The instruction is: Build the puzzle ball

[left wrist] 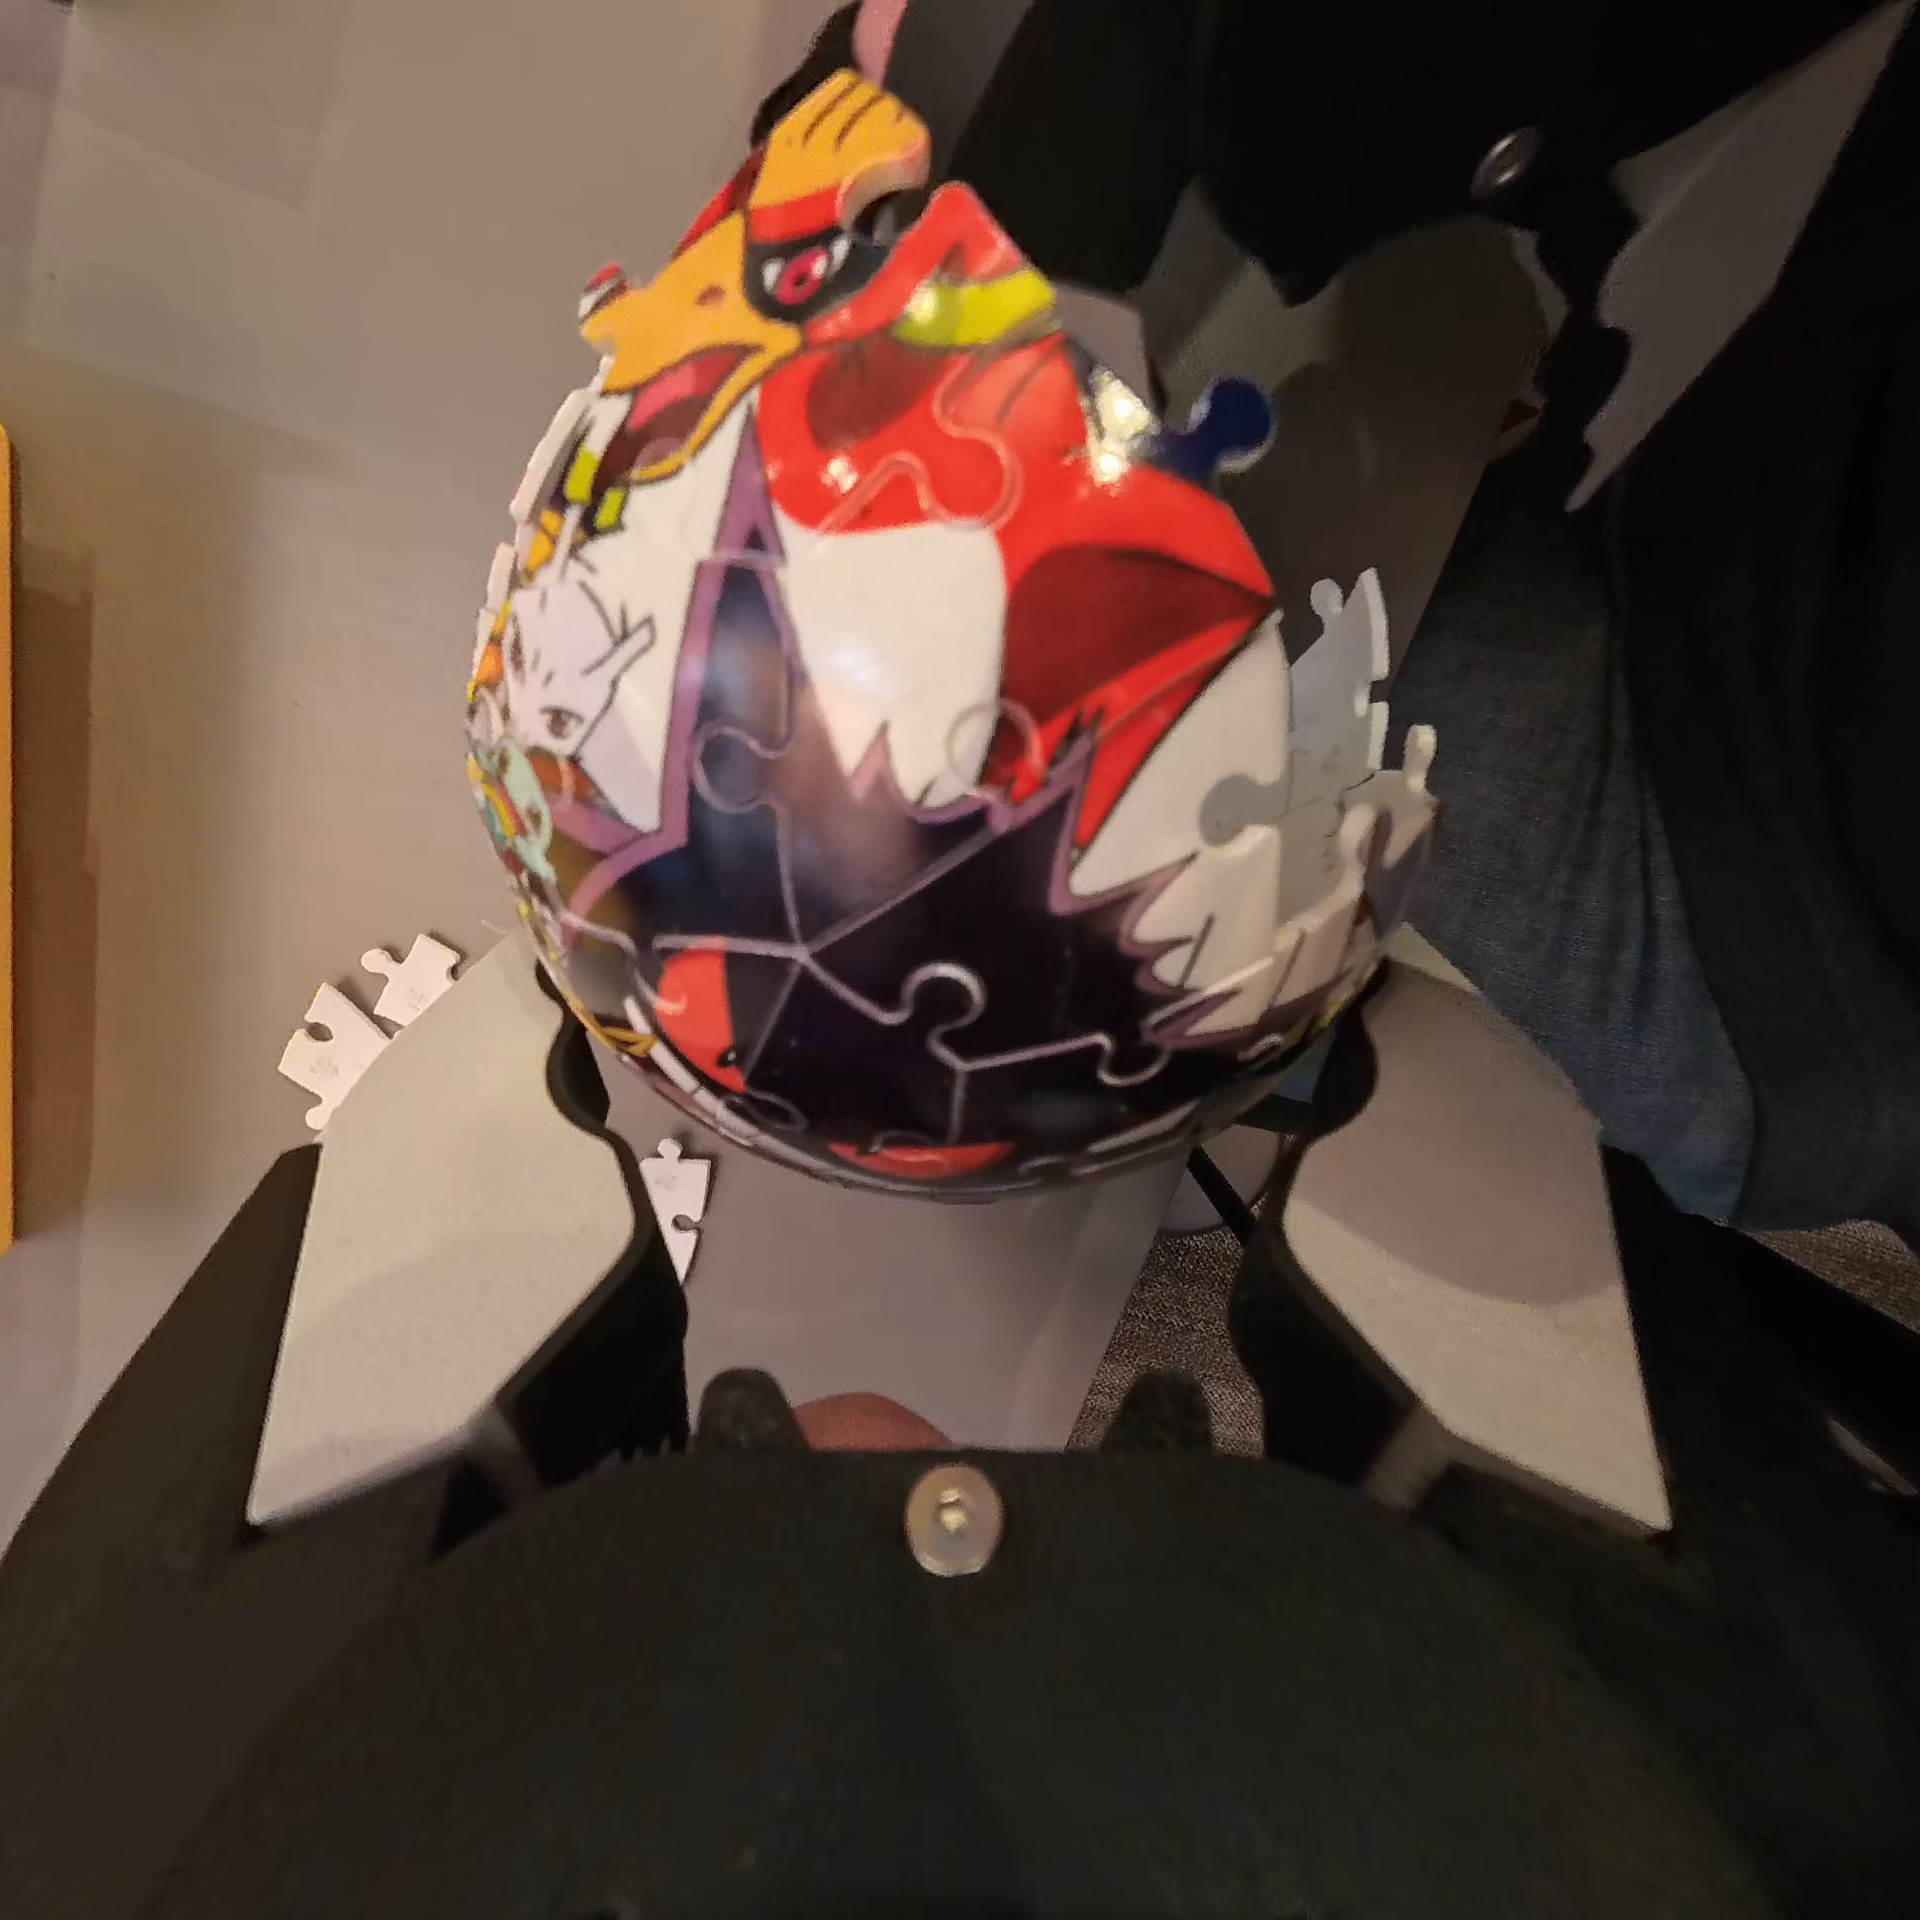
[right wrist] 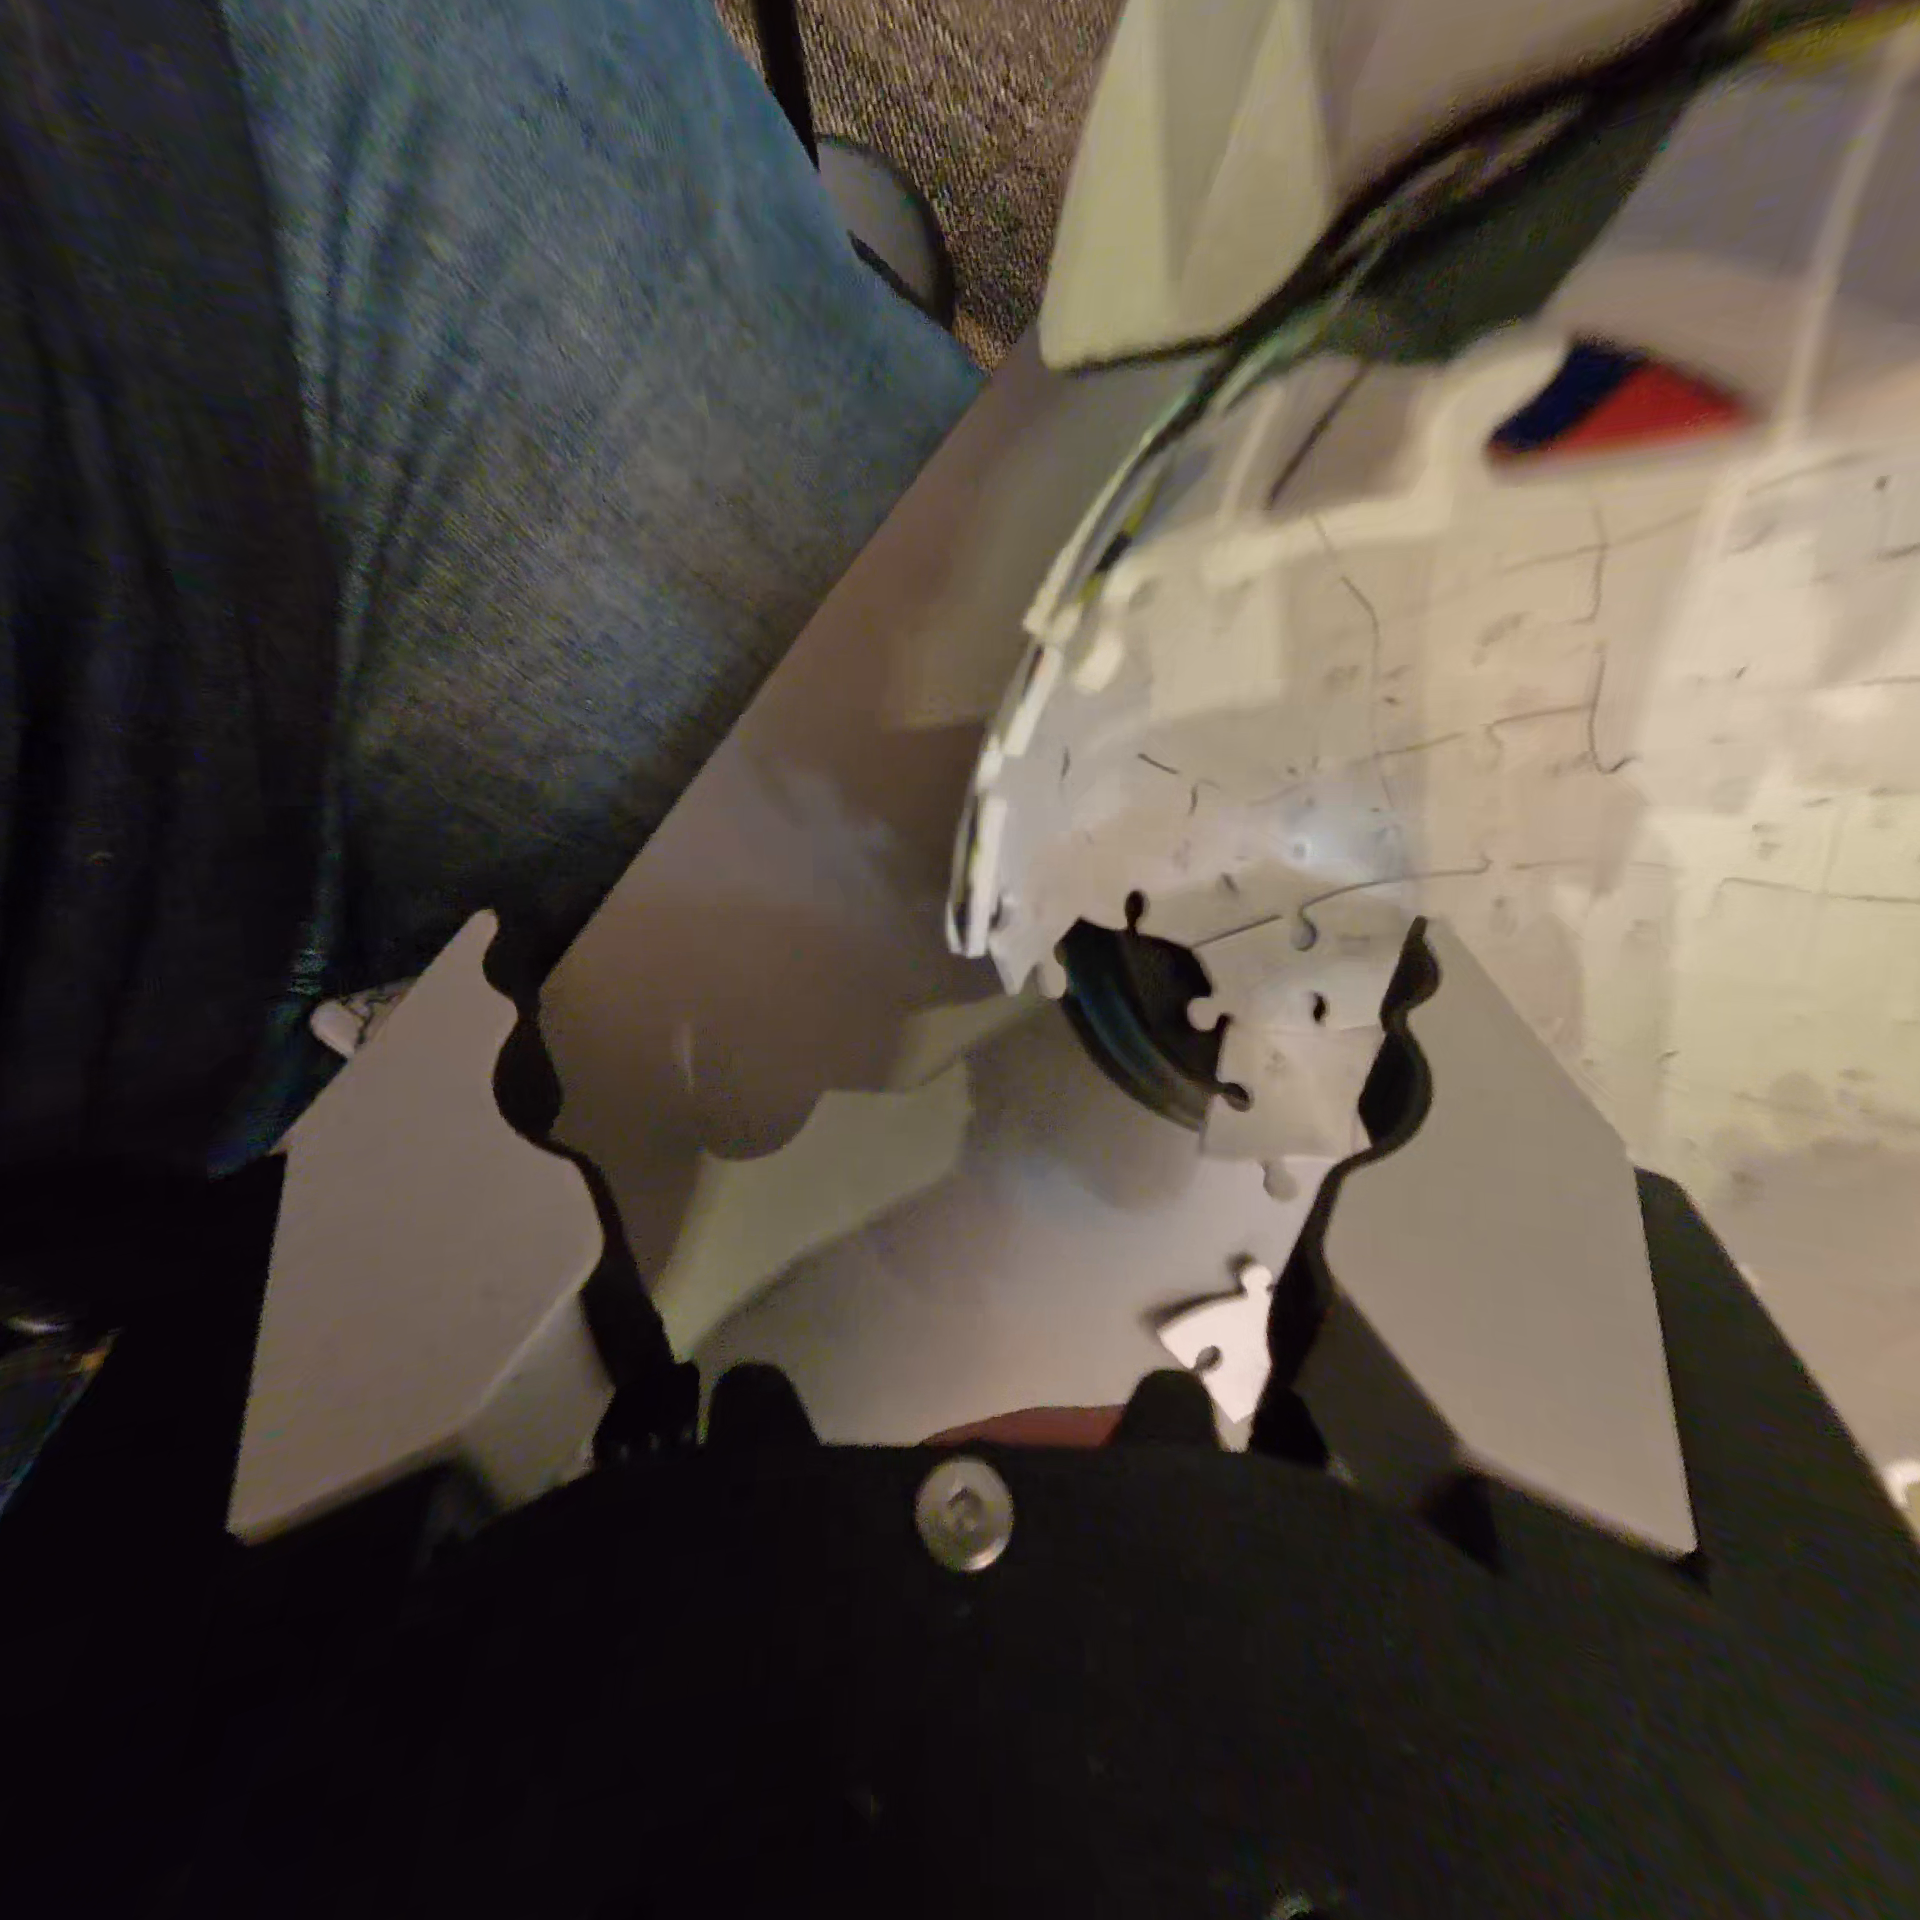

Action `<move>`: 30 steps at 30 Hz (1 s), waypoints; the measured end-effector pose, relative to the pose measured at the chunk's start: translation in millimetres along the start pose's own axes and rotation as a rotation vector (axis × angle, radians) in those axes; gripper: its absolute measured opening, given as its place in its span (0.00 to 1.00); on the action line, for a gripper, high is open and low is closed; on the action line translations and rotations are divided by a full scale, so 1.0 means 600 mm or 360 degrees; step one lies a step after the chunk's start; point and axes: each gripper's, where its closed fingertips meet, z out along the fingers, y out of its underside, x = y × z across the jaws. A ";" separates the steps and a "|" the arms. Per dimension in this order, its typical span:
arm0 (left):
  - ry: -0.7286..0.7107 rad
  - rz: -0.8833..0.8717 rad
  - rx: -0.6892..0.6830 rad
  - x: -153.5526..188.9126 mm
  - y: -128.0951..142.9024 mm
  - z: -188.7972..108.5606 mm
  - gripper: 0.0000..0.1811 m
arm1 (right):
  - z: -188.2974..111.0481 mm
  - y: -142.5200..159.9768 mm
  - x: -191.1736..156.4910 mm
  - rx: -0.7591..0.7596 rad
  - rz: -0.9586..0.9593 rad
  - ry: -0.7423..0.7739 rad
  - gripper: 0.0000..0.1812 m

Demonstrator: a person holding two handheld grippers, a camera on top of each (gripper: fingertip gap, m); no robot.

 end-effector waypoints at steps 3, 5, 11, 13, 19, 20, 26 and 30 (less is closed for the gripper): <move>-0.0003 -0.0005 0.0005 -0.001 0.000 0.000 0.73 | 0.005 0.005 0.000 -0.0026 -0.0020 0.0009 0.86; -0.0004 -0.0008 0.0006 -0.001 0.000 0.000 0.73 | 0.011 0.009 0.000 -0.0060 -0.0047 0.0043 0.87; -0.0003 -0.0003 0.0003 -0.001 0.000 0.000 0.73 | 0.014 0.011 0.001 -0.0085 -0.0041 0.0088 0.86; -0.0002 0.0002 0.0001 -0.001 0.000 0.000 0.73 | 0.014 0.012 0.000 -0.0090 -0.0063 0.0079 0.87; -0.0001 0.0026 -0.0013 -0.001 0.002 -0.001 0.73 | 0.012 0.011 0.000 -0.0041 -0.0083 0.0053 0.87; 0.0002 0.0028 -0.0014 -0.001 0.002 -0.001 0.73 | 0.012 0.011 -0.001 -0.0032 -0.0083 0.0048 0.87; 0.0014 0.0052 -0.0043 -0.003 0.002 -0.001 0.73 | 0.010 0.009 0.001 0.0045 -0.0070 0.0025 0.87; 0.0024 0.0048 -0.0050 -0.005 0.002 -0.001 0.73 | 0.010 0.008 0.001 0.0049 -0.0071 0.0029 0.87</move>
